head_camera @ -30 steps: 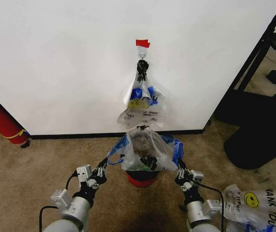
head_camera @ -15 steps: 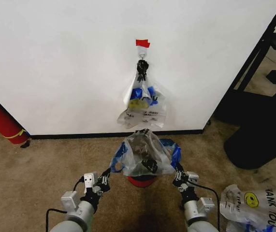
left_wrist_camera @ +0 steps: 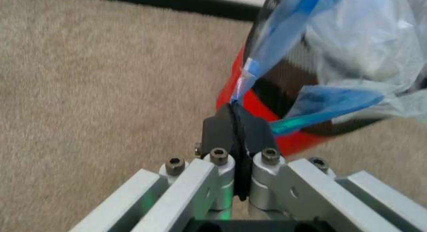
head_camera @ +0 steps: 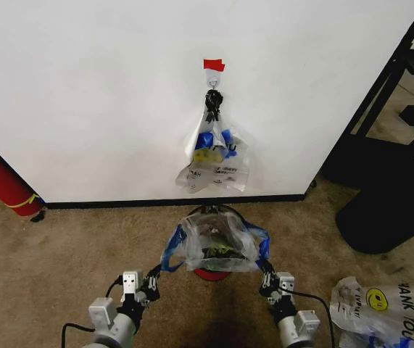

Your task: Pick up the garbage bag from the wall and place it over the trash bin.

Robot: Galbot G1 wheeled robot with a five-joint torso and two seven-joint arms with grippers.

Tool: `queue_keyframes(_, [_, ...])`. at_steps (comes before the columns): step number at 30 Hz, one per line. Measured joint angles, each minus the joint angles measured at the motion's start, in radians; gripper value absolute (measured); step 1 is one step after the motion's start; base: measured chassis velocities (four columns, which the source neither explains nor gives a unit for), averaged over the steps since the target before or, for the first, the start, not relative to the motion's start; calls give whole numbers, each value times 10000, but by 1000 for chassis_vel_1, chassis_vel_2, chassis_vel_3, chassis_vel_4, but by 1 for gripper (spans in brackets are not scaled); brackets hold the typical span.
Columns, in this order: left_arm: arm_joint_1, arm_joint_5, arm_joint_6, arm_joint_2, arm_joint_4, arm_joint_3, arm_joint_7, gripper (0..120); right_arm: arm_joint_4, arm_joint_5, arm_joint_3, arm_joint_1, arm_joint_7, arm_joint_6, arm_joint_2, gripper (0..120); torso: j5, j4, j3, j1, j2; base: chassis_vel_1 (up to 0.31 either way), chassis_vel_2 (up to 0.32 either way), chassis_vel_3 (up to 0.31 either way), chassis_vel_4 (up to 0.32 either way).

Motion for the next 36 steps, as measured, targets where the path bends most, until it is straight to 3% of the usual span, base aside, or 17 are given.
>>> queue_keyframes(8, [-623, -204, 468, 362, 391, 228, -123, 0, -851, 246, -211, 1015, 416, -419, -43, 0, 1, 1, 0, 0, 0, 0, 0, 0, 0])
queue_keyframes(16, [-1728, -31, 597, 90, 918, 937, -286, 0, -1248, 415, -423, 1759, 858, -726, 76, 0, 0, 0, 1, 1, 0, 0, 0, 0, 0])
queue_keyframes(21, [-1501, 506, 504, -54, 685, 941, -272, 1, -1170, 343, -314, 1636, 836, -555, 97, 0, 0, 0, 1, 1, 0, 0, 0, 0, 0])
queue_keyframes(33, [566, 2327, -148, -567, -522, 48, -227, 43, -88, -987, 731, -253, -359, 1914, 302, 43, 3, 2, -1, 0, 0, 0, 0, 0, 0])
queue_keyframes(36, [1086, 2836, -893, -729, -852, -143, -317, 54, 235, -1367, 1051, -939, -512, 2700, 396, 54, 2, 0, -1, 0, 2, 0, 0, 0, 0])
